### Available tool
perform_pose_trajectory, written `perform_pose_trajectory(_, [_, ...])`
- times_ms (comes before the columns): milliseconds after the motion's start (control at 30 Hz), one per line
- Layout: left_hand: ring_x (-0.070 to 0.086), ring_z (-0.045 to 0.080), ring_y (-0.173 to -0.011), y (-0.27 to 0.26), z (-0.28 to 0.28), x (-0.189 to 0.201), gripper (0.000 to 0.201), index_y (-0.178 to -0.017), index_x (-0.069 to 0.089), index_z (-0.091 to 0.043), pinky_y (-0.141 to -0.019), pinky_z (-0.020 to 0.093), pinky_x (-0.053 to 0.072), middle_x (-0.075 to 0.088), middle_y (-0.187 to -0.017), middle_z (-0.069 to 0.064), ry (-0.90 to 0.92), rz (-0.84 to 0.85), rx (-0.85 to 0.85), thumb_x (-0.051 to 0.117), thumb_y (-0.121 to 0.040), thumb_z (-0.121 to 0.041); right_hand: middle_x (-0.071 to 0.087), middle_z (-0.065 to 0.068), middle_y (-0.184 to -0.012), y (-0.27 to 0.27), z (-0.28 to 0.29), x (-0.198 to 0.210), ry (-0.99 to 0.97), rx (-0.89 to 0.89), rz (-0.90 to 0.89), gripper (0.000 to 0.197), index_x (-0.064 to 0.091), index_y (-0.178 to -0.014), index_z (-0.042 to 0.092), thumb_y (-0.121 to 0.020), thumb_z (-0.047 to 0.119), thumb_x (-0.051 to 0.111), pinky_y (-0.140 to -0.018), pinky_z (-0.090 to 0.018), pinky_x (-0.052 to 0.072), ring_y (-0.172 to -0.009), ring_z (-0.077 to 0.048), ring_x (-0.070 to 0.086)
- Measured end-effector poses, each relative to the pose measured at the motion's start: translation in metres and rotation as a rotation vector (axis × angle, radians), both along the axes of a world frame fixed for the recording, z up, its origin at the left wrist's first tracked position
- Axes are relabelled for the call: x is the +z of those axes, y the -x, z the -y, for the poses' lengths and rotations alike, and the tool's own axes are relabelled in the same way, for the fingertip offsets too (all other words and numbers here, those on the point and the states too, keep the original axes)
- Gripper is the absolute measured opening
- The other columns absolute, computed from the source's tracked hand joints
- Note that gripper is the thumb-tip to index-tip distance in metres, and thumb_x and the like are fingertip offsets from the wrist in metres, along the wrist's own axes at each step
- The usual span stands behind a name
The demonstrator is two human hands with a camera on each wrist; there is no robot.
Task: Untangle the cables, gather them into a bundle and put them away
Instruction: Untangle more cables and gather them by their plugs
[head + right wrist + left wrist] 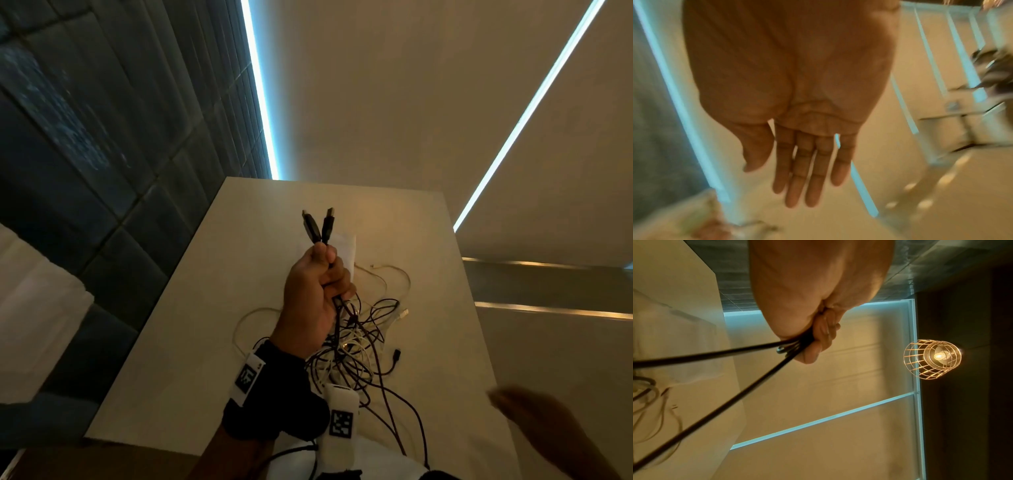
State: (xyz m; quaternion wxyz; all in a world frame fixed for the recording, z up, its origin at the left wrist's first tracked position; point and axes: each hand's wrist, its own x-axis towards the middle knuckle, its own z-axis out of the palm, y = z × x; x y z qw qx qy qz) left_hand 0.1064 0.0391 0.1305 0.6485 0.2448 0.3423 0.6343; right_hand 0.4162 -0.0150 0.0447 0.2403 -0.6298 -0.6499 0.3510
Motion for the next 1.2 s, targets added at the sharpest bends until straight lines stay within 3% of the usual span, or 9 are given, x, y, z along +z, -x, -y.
perform_pose_trajectory(200, [0.021, 0.010, -0.046, -0.017, 0.007, 0.005, 0.030, -0.075, 0.042, -0.014, -0.047, 0.025, 0.028, 0.026, -0.053, -0.005, 0.019, -0.057, -0.050, 0.032, -0.102, -0.021, 0.069, 0.013, -0.113, 0.121, -0.029, 0.056, -0.001, 0.384, -0.349, 0.029, 0.066, -0.117, 0.023, -0.093, 0.034, 0.055, -0.090, -0.021, 0.053, -0.106, -0.001, 0.064])
perform_pose_trajectory(300, [0.024, 0.010, -0.046, -0.016, 0.009, 0.006, 0.031, -0.075, 0.042, -0.013, -0.048, 0.025, 0.031, 0.027, -0.054, -0.005, 0.036, -0.077, -0.039, 0.031, -0.103, -0.021, 0.069, -0.004, -0.082, 0.149, -0.028, 0.057, -0.029, 0.380, -0.449, 0.017, 0.071, -0.097, 0.007, -0.091, 0.020, 0.060, -0.068, -0.025, 0.054, -0.073, -0.014, 0.066])
perform_pose_trajectory(533, [0.069, 0.041, -0.090, 0.005, 0.014, -0.008, 0.032, -0.078, 0.041, -0.015, -0.075, 0.041, 0.057, 0.069, -0.097, 0.030, 0.115, -0.144, -0.258, 0.024, -0.104, -0.023, 0.053, 0.007, -0.053, 0.101, -0.029, 0.049, -0.116, 0.159, -0.448, 0.021, 0.069, -0.077, 0.013, -0.092, 0.017, 0.056, -0.049, -0.010, 0.032, -0.049, -0.001, 0.041])
perform_pose_trajectory(667, [0.066, 0.047, -0.093, 0.023, 0.011, -0.005, 0.022, -0.086, 0.046, -0.011, -0.089, 0.056, 0.050, 0.070, -0.092, 0.030, 0.145, -0.169, -0.214, 0.032, -0.099, -0.022, 0.033, -0.001, -0.053, 0.045, -0.022, 0.030, -0.027, -0.087, -0.499, 0.059, 0.070, -0.080, 0.013, -0.066, 0.071, 0.068, -0.044, -0.021, 0.020, -0.045, -0.010, 0.027])
perform_pose_trajectory(867, [0.068, 0.047, -0.087, 0.032, 0.008, 0.002, 0.029, -0.081, 0.040, -0.016, -0.087, 0.054, 0.051, 0.071, -0.090, 0.028, 0.092, -0.327, -0.189, 0.025, -0.104, -0.023, 0.035, -0.012, -0.058, 0.008, 0.006, 0.008, 0.170, -0.105, -0.479, 0.021, 0.070, -0.075, 0.014, -0.081, 0.032, 0.061, -0.045, -0.025, 0.023, -0.050, -0.019, 0.027])
perform_pose_trajectory(1033, [0.067, 0.033, -0.054, 0.050, 0.010, 0.015, 0.027, -0.082, 0.043, -0.010, -0.057, 0.037, 0.055, 0.068, -0.065, 0.019, 0.064, -0.427, -0.208, 0.029, -0.103, -0.019, 0.032, -0.010, -0.055, -0.025, 0.022, -0.019, 0.169, -0.380, -0.495, 0.029, 0.068, -0.071, 0.005, -0.086, 0.029, 0.065, -0.046, -0.025, 0.014, -0.039, -0.012, 0.029])
perform_pose_trajectory(1100, [0.047, 0.020, -0.038, 0.054, 0.008, 0.016, 0.025, -0.078, 0.046, -0.011, -0.048, 0.030, 0.047, 0.051, -0.047, 0.005, 0.012, -0.298, -0.138, 0.035, -0.099, -0.020, 0.039, -0.007, -0.045, -0.042, 0.028, -0.030, 0.245, -0.264, -0.327, 0.047, 0.072, -0.067, 0.010, -0.067, 0.057, 0.077, -0.042, -0.019, 0.020, -0.035, -0.010, 0.034])
perform_pose_trajectory(1167, [0.028, 0.010, -0.037, 0.042, 0.008, 0.013, 0.021, -0.075, 0.047, -0.014, -0.044, 0.025, 0.031, 0.033, -0.045, -0.005, -0.021, -0.107, -0.150, 0.041, -0.092, -0.024, 0.060, -0.001, -0.051, -0.040, 0.027, -0.040, 0.429, 0.122, 0.003, 0.021, 0.075, -0.058, 0.031, -0.079, 0.034, 0.077, -0.055, -0.023, 0.047, -0.048, -0.008, 0.055])
perform_pose_trajectory(1200, [0.024, 0.008, -0.039, 0.032, 0.009, 0.011, 0.020, -0.075, 0.047, -0.014, -0.044, 0.025, 0.027, 0.030, -0.046, -0.007, -0.025, -0.019, -0.180, 0.044, -0.091, -0.025, 0.067, 0.003, -0.063, -0.034, 0.032, -0.044, 0.494, 0.325, 0.178, 0.038, 0.072, -0.057, 0.041, -0.088, 0.019, 0.068, -0.073, -0.029, 0.054, -0.064, -0.006, 0.063])
